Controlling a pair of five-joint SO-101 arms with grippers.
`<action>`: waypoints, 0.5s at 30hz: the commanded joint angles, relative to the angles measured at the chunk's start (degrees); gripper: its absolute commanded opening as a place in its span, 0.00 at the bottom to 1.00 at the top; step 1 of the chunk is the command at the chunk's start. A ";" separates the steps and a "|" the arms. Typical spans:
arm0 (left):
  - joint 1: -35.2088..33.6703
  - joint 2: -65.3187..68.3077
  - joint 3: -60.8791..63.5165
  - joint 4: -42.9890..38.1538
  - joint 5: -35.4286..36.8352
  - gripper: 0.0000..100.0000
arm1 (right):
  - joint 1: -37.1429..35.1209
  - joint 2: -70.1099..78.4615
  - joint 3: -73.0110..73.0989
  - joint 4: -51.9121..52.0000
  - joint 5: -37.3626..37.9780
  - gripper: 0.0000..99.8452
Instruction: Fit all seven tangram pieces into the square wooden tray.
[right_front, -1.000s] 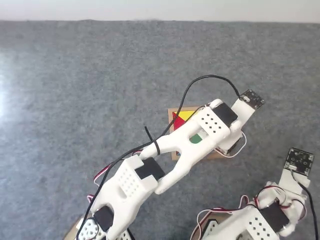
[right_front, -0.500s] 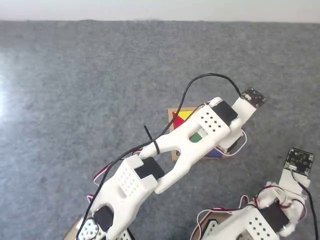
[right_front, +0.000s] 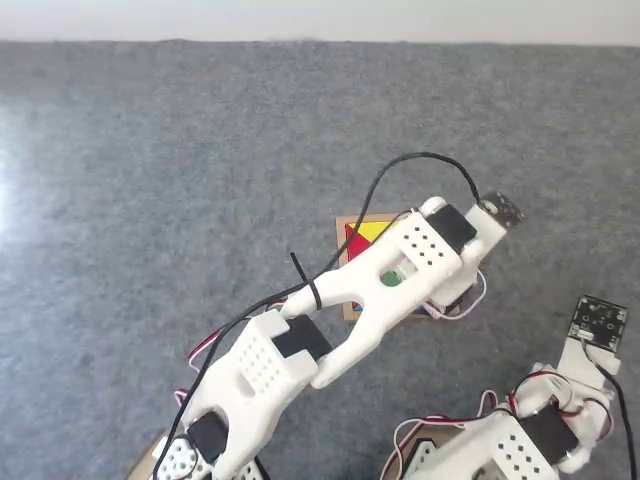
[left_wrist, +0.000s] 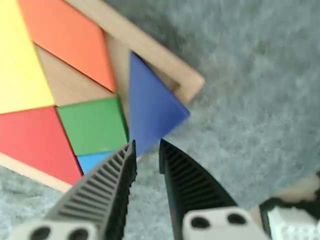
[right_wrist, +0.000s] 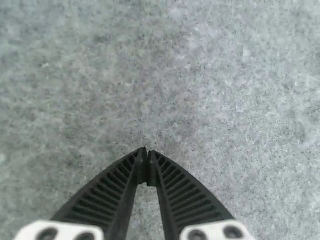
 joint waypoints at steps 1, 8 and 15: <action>1.76 -3.69 3.21 -0.88 -1.32 0.08 | 0.31 -1.01 0.79 -1.54 -0.35 0.01; 2.90 -3.69 6.90 -6.24 -1.41 0.08 | 0.31 -1.01 0.79 -1.54 -0.35 0.01; 2.29 -3.96 5.93 -8.79 -2.02 0.08 | 0.31 -1.01 0.79 -1.54 -0.35 0.01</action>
